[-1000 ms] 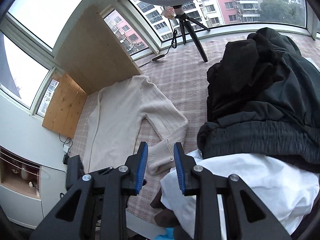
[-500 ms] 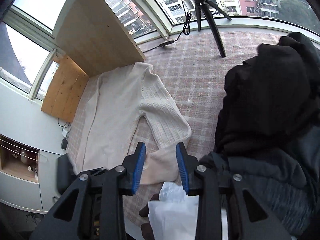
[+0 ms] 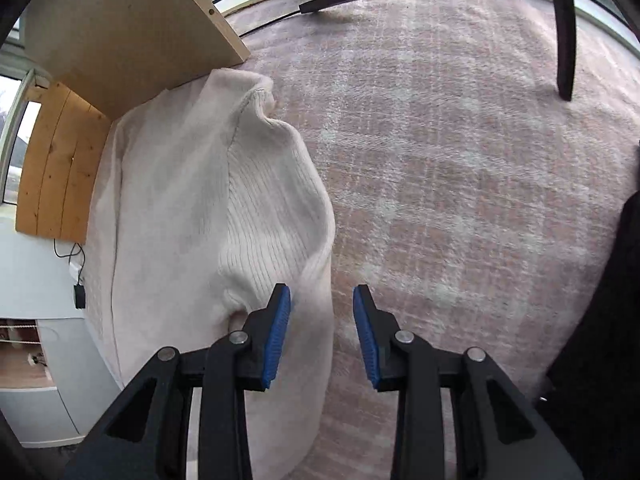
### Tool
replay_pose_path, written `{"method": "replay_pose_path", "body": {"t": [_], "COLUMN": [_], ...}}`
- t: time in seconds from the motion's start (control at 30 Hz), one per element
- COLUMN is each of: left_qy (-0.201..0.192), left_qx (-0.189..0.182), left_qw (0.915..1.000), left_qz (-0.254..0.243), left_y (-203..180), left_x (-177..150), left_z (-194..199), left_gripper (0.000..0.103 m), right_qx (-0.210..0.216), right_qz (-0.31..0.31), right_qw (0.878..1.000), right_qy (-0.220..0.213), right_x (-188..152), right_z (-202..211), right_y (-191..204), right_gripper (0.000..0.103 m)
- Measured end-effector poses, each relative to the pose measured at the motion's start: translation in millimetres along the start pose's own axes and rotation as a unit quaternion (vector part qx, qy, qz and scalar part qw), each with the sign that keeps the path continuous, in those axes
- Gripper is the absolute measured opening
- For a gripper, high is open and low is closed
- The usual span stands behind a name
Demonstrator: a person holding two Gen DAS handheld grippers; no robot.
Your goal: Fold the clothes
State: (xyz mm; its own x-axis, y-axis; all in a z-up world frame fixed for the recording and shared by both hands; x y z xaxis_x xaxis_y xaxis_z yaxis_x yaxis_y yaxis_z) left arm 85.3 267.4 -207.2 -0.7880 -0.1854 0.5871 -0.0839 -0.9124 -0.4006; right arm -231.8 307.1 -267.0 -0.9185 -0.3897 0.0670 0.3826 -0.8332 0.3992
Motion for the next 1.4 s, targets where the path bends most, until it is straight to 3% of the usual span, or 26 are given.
{"method": "replay_pose_path", "body": {"t": [0.03, 0.07, 0.1, 0.2, 0.33, 0.37, 0.43, 0.5, 0.67, 0.77, 0.87, 0.97, 1.13, 1.23, 1.3, 1.4], "left_qy": [-0.006, -0.015, -0.023, -0.06, -0.085, -0.077, -0.051, -0.037, -0.037, -0.026, -0.014, -0.002, 0.02, 0.061, 0.066, 0.047], "left_qx": [0.004, 0.013, 0.023, 0.048, 0.084, 0.095, 0.113, 0.122, 0.143, 0.14, 0.137, 0.134, 0.121, 0.125, 0.13, 0.129], "left_qw": [1.0, 0.9998, 0.9994, 0.9971, 0.9924, 0.992, 0.9916, 0.9909, 0.9882, 0.9892, 0.99, 0.9907, 0.9923, 0.9901, 0.9888, 0.9892], "left_qz": [-0.001, -0.005, -0.008, -0.001, 0.03, 0.032, 0.035, 0.043, 0.039, 0.035, 0.03, 0.026, 0.012, -0.019, -0.031, -0.051], "left_y": [1.0, 2.8, 4.8, 19.4, 53.4, 60.9, 75.5, 88.6, 112.7, 118.2, 123.7, 129.2, 132.7, 122.9, 116.3, 98.9], "left_x": [-1.1, -0.7, 0.0, 1.5, -10.8, -18.0, -34.6, -45.3, -46.8, -48.1, -49.4, -50.7, -55.3, -70.7, -74.2, -69.2], "left_z": [0.7, 2.7, 4.9, 22.7, 47.6, 48.5, 47.5, 51.6, 67.7, 64.7, 61.8, 58.9, 48.1, 22.5, 21.7, 34.9], "left_gripper": [0.005, 0.005, 0.005, 0.005, 0.005, 0.005, 0.006, 0.006, 0.006, 0.006, 0.006, 0.012, 0.011, 0.011, 0.011, 0.014], "right_qx": [-0.008, -0.016, -0.02, -0.012, -0.012, -0.013, -0.031, -0.052, -0.036, -0.046, -0.004, 0.011, -0.003, -0.026, -0.049, -0.003], "right_qz": [-0.001, -0.002, -0.003, 0.003, 0.073, 0.098, 0.15, 0.165, 0.139, 0.123, 0.083, 0.089, 0.147, 0.151, 0.132, 0.1], "right_qw": [1.0, 1.0, 1.0, 1.0, 0.996, 0.994, 0.988, 0.985, 0.988, 0.99, 0.996, 0.996, 0.989, 0.988, 0.99, 0.995], "right_qy": [0.0, 0.0, 0.0, -0.015, -0.048, -0.046, -0.02, -0.023, -0.056, -0.047, -0.025, -0.028, -0.02, 0.016, 0.03, -0.018], "right_x": [0.0, 0.0, -0.3, 0.9, 11.1, 13.4, 14.9, 14.7, 0.6, -15.3, -27.6, -37.0, -44.7, -40.6, -34.7, -24.3], "right_z": [-2.8, -5.5, -6.3, 3.8, 22.7, 19.8, 4.6, 3.3, 24.8, 16.8, 4.9, 3.7, -4.7, -27.6, -35.1, -3.0], "right_y": [1.9, 3.8, 6.8, 27.3, 95.2, 116.6, 149.5, 160.2, 137.3, 106.7, 86.3, 91.4, 119.4, 114.3, 98.2, 85.4], "right_gripper": [0.032, 0.025, 0.007, 0.007, 0.007, 0.012, 0.032, 0.037, 0.037, 0.037, 0.037, 0.037, 0.037, 0.037, 0.034, 0.037]}}
Point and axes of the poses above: each gripper's, at about its wrist camera, not at the fingertips, and z roughly against the way its jaws point, y to its left, x to its top, the point moved 7 cm from there along -z, roughly the way its jaws point, and after that the axes turned 2 degrees about y, right-handed, at the moved point
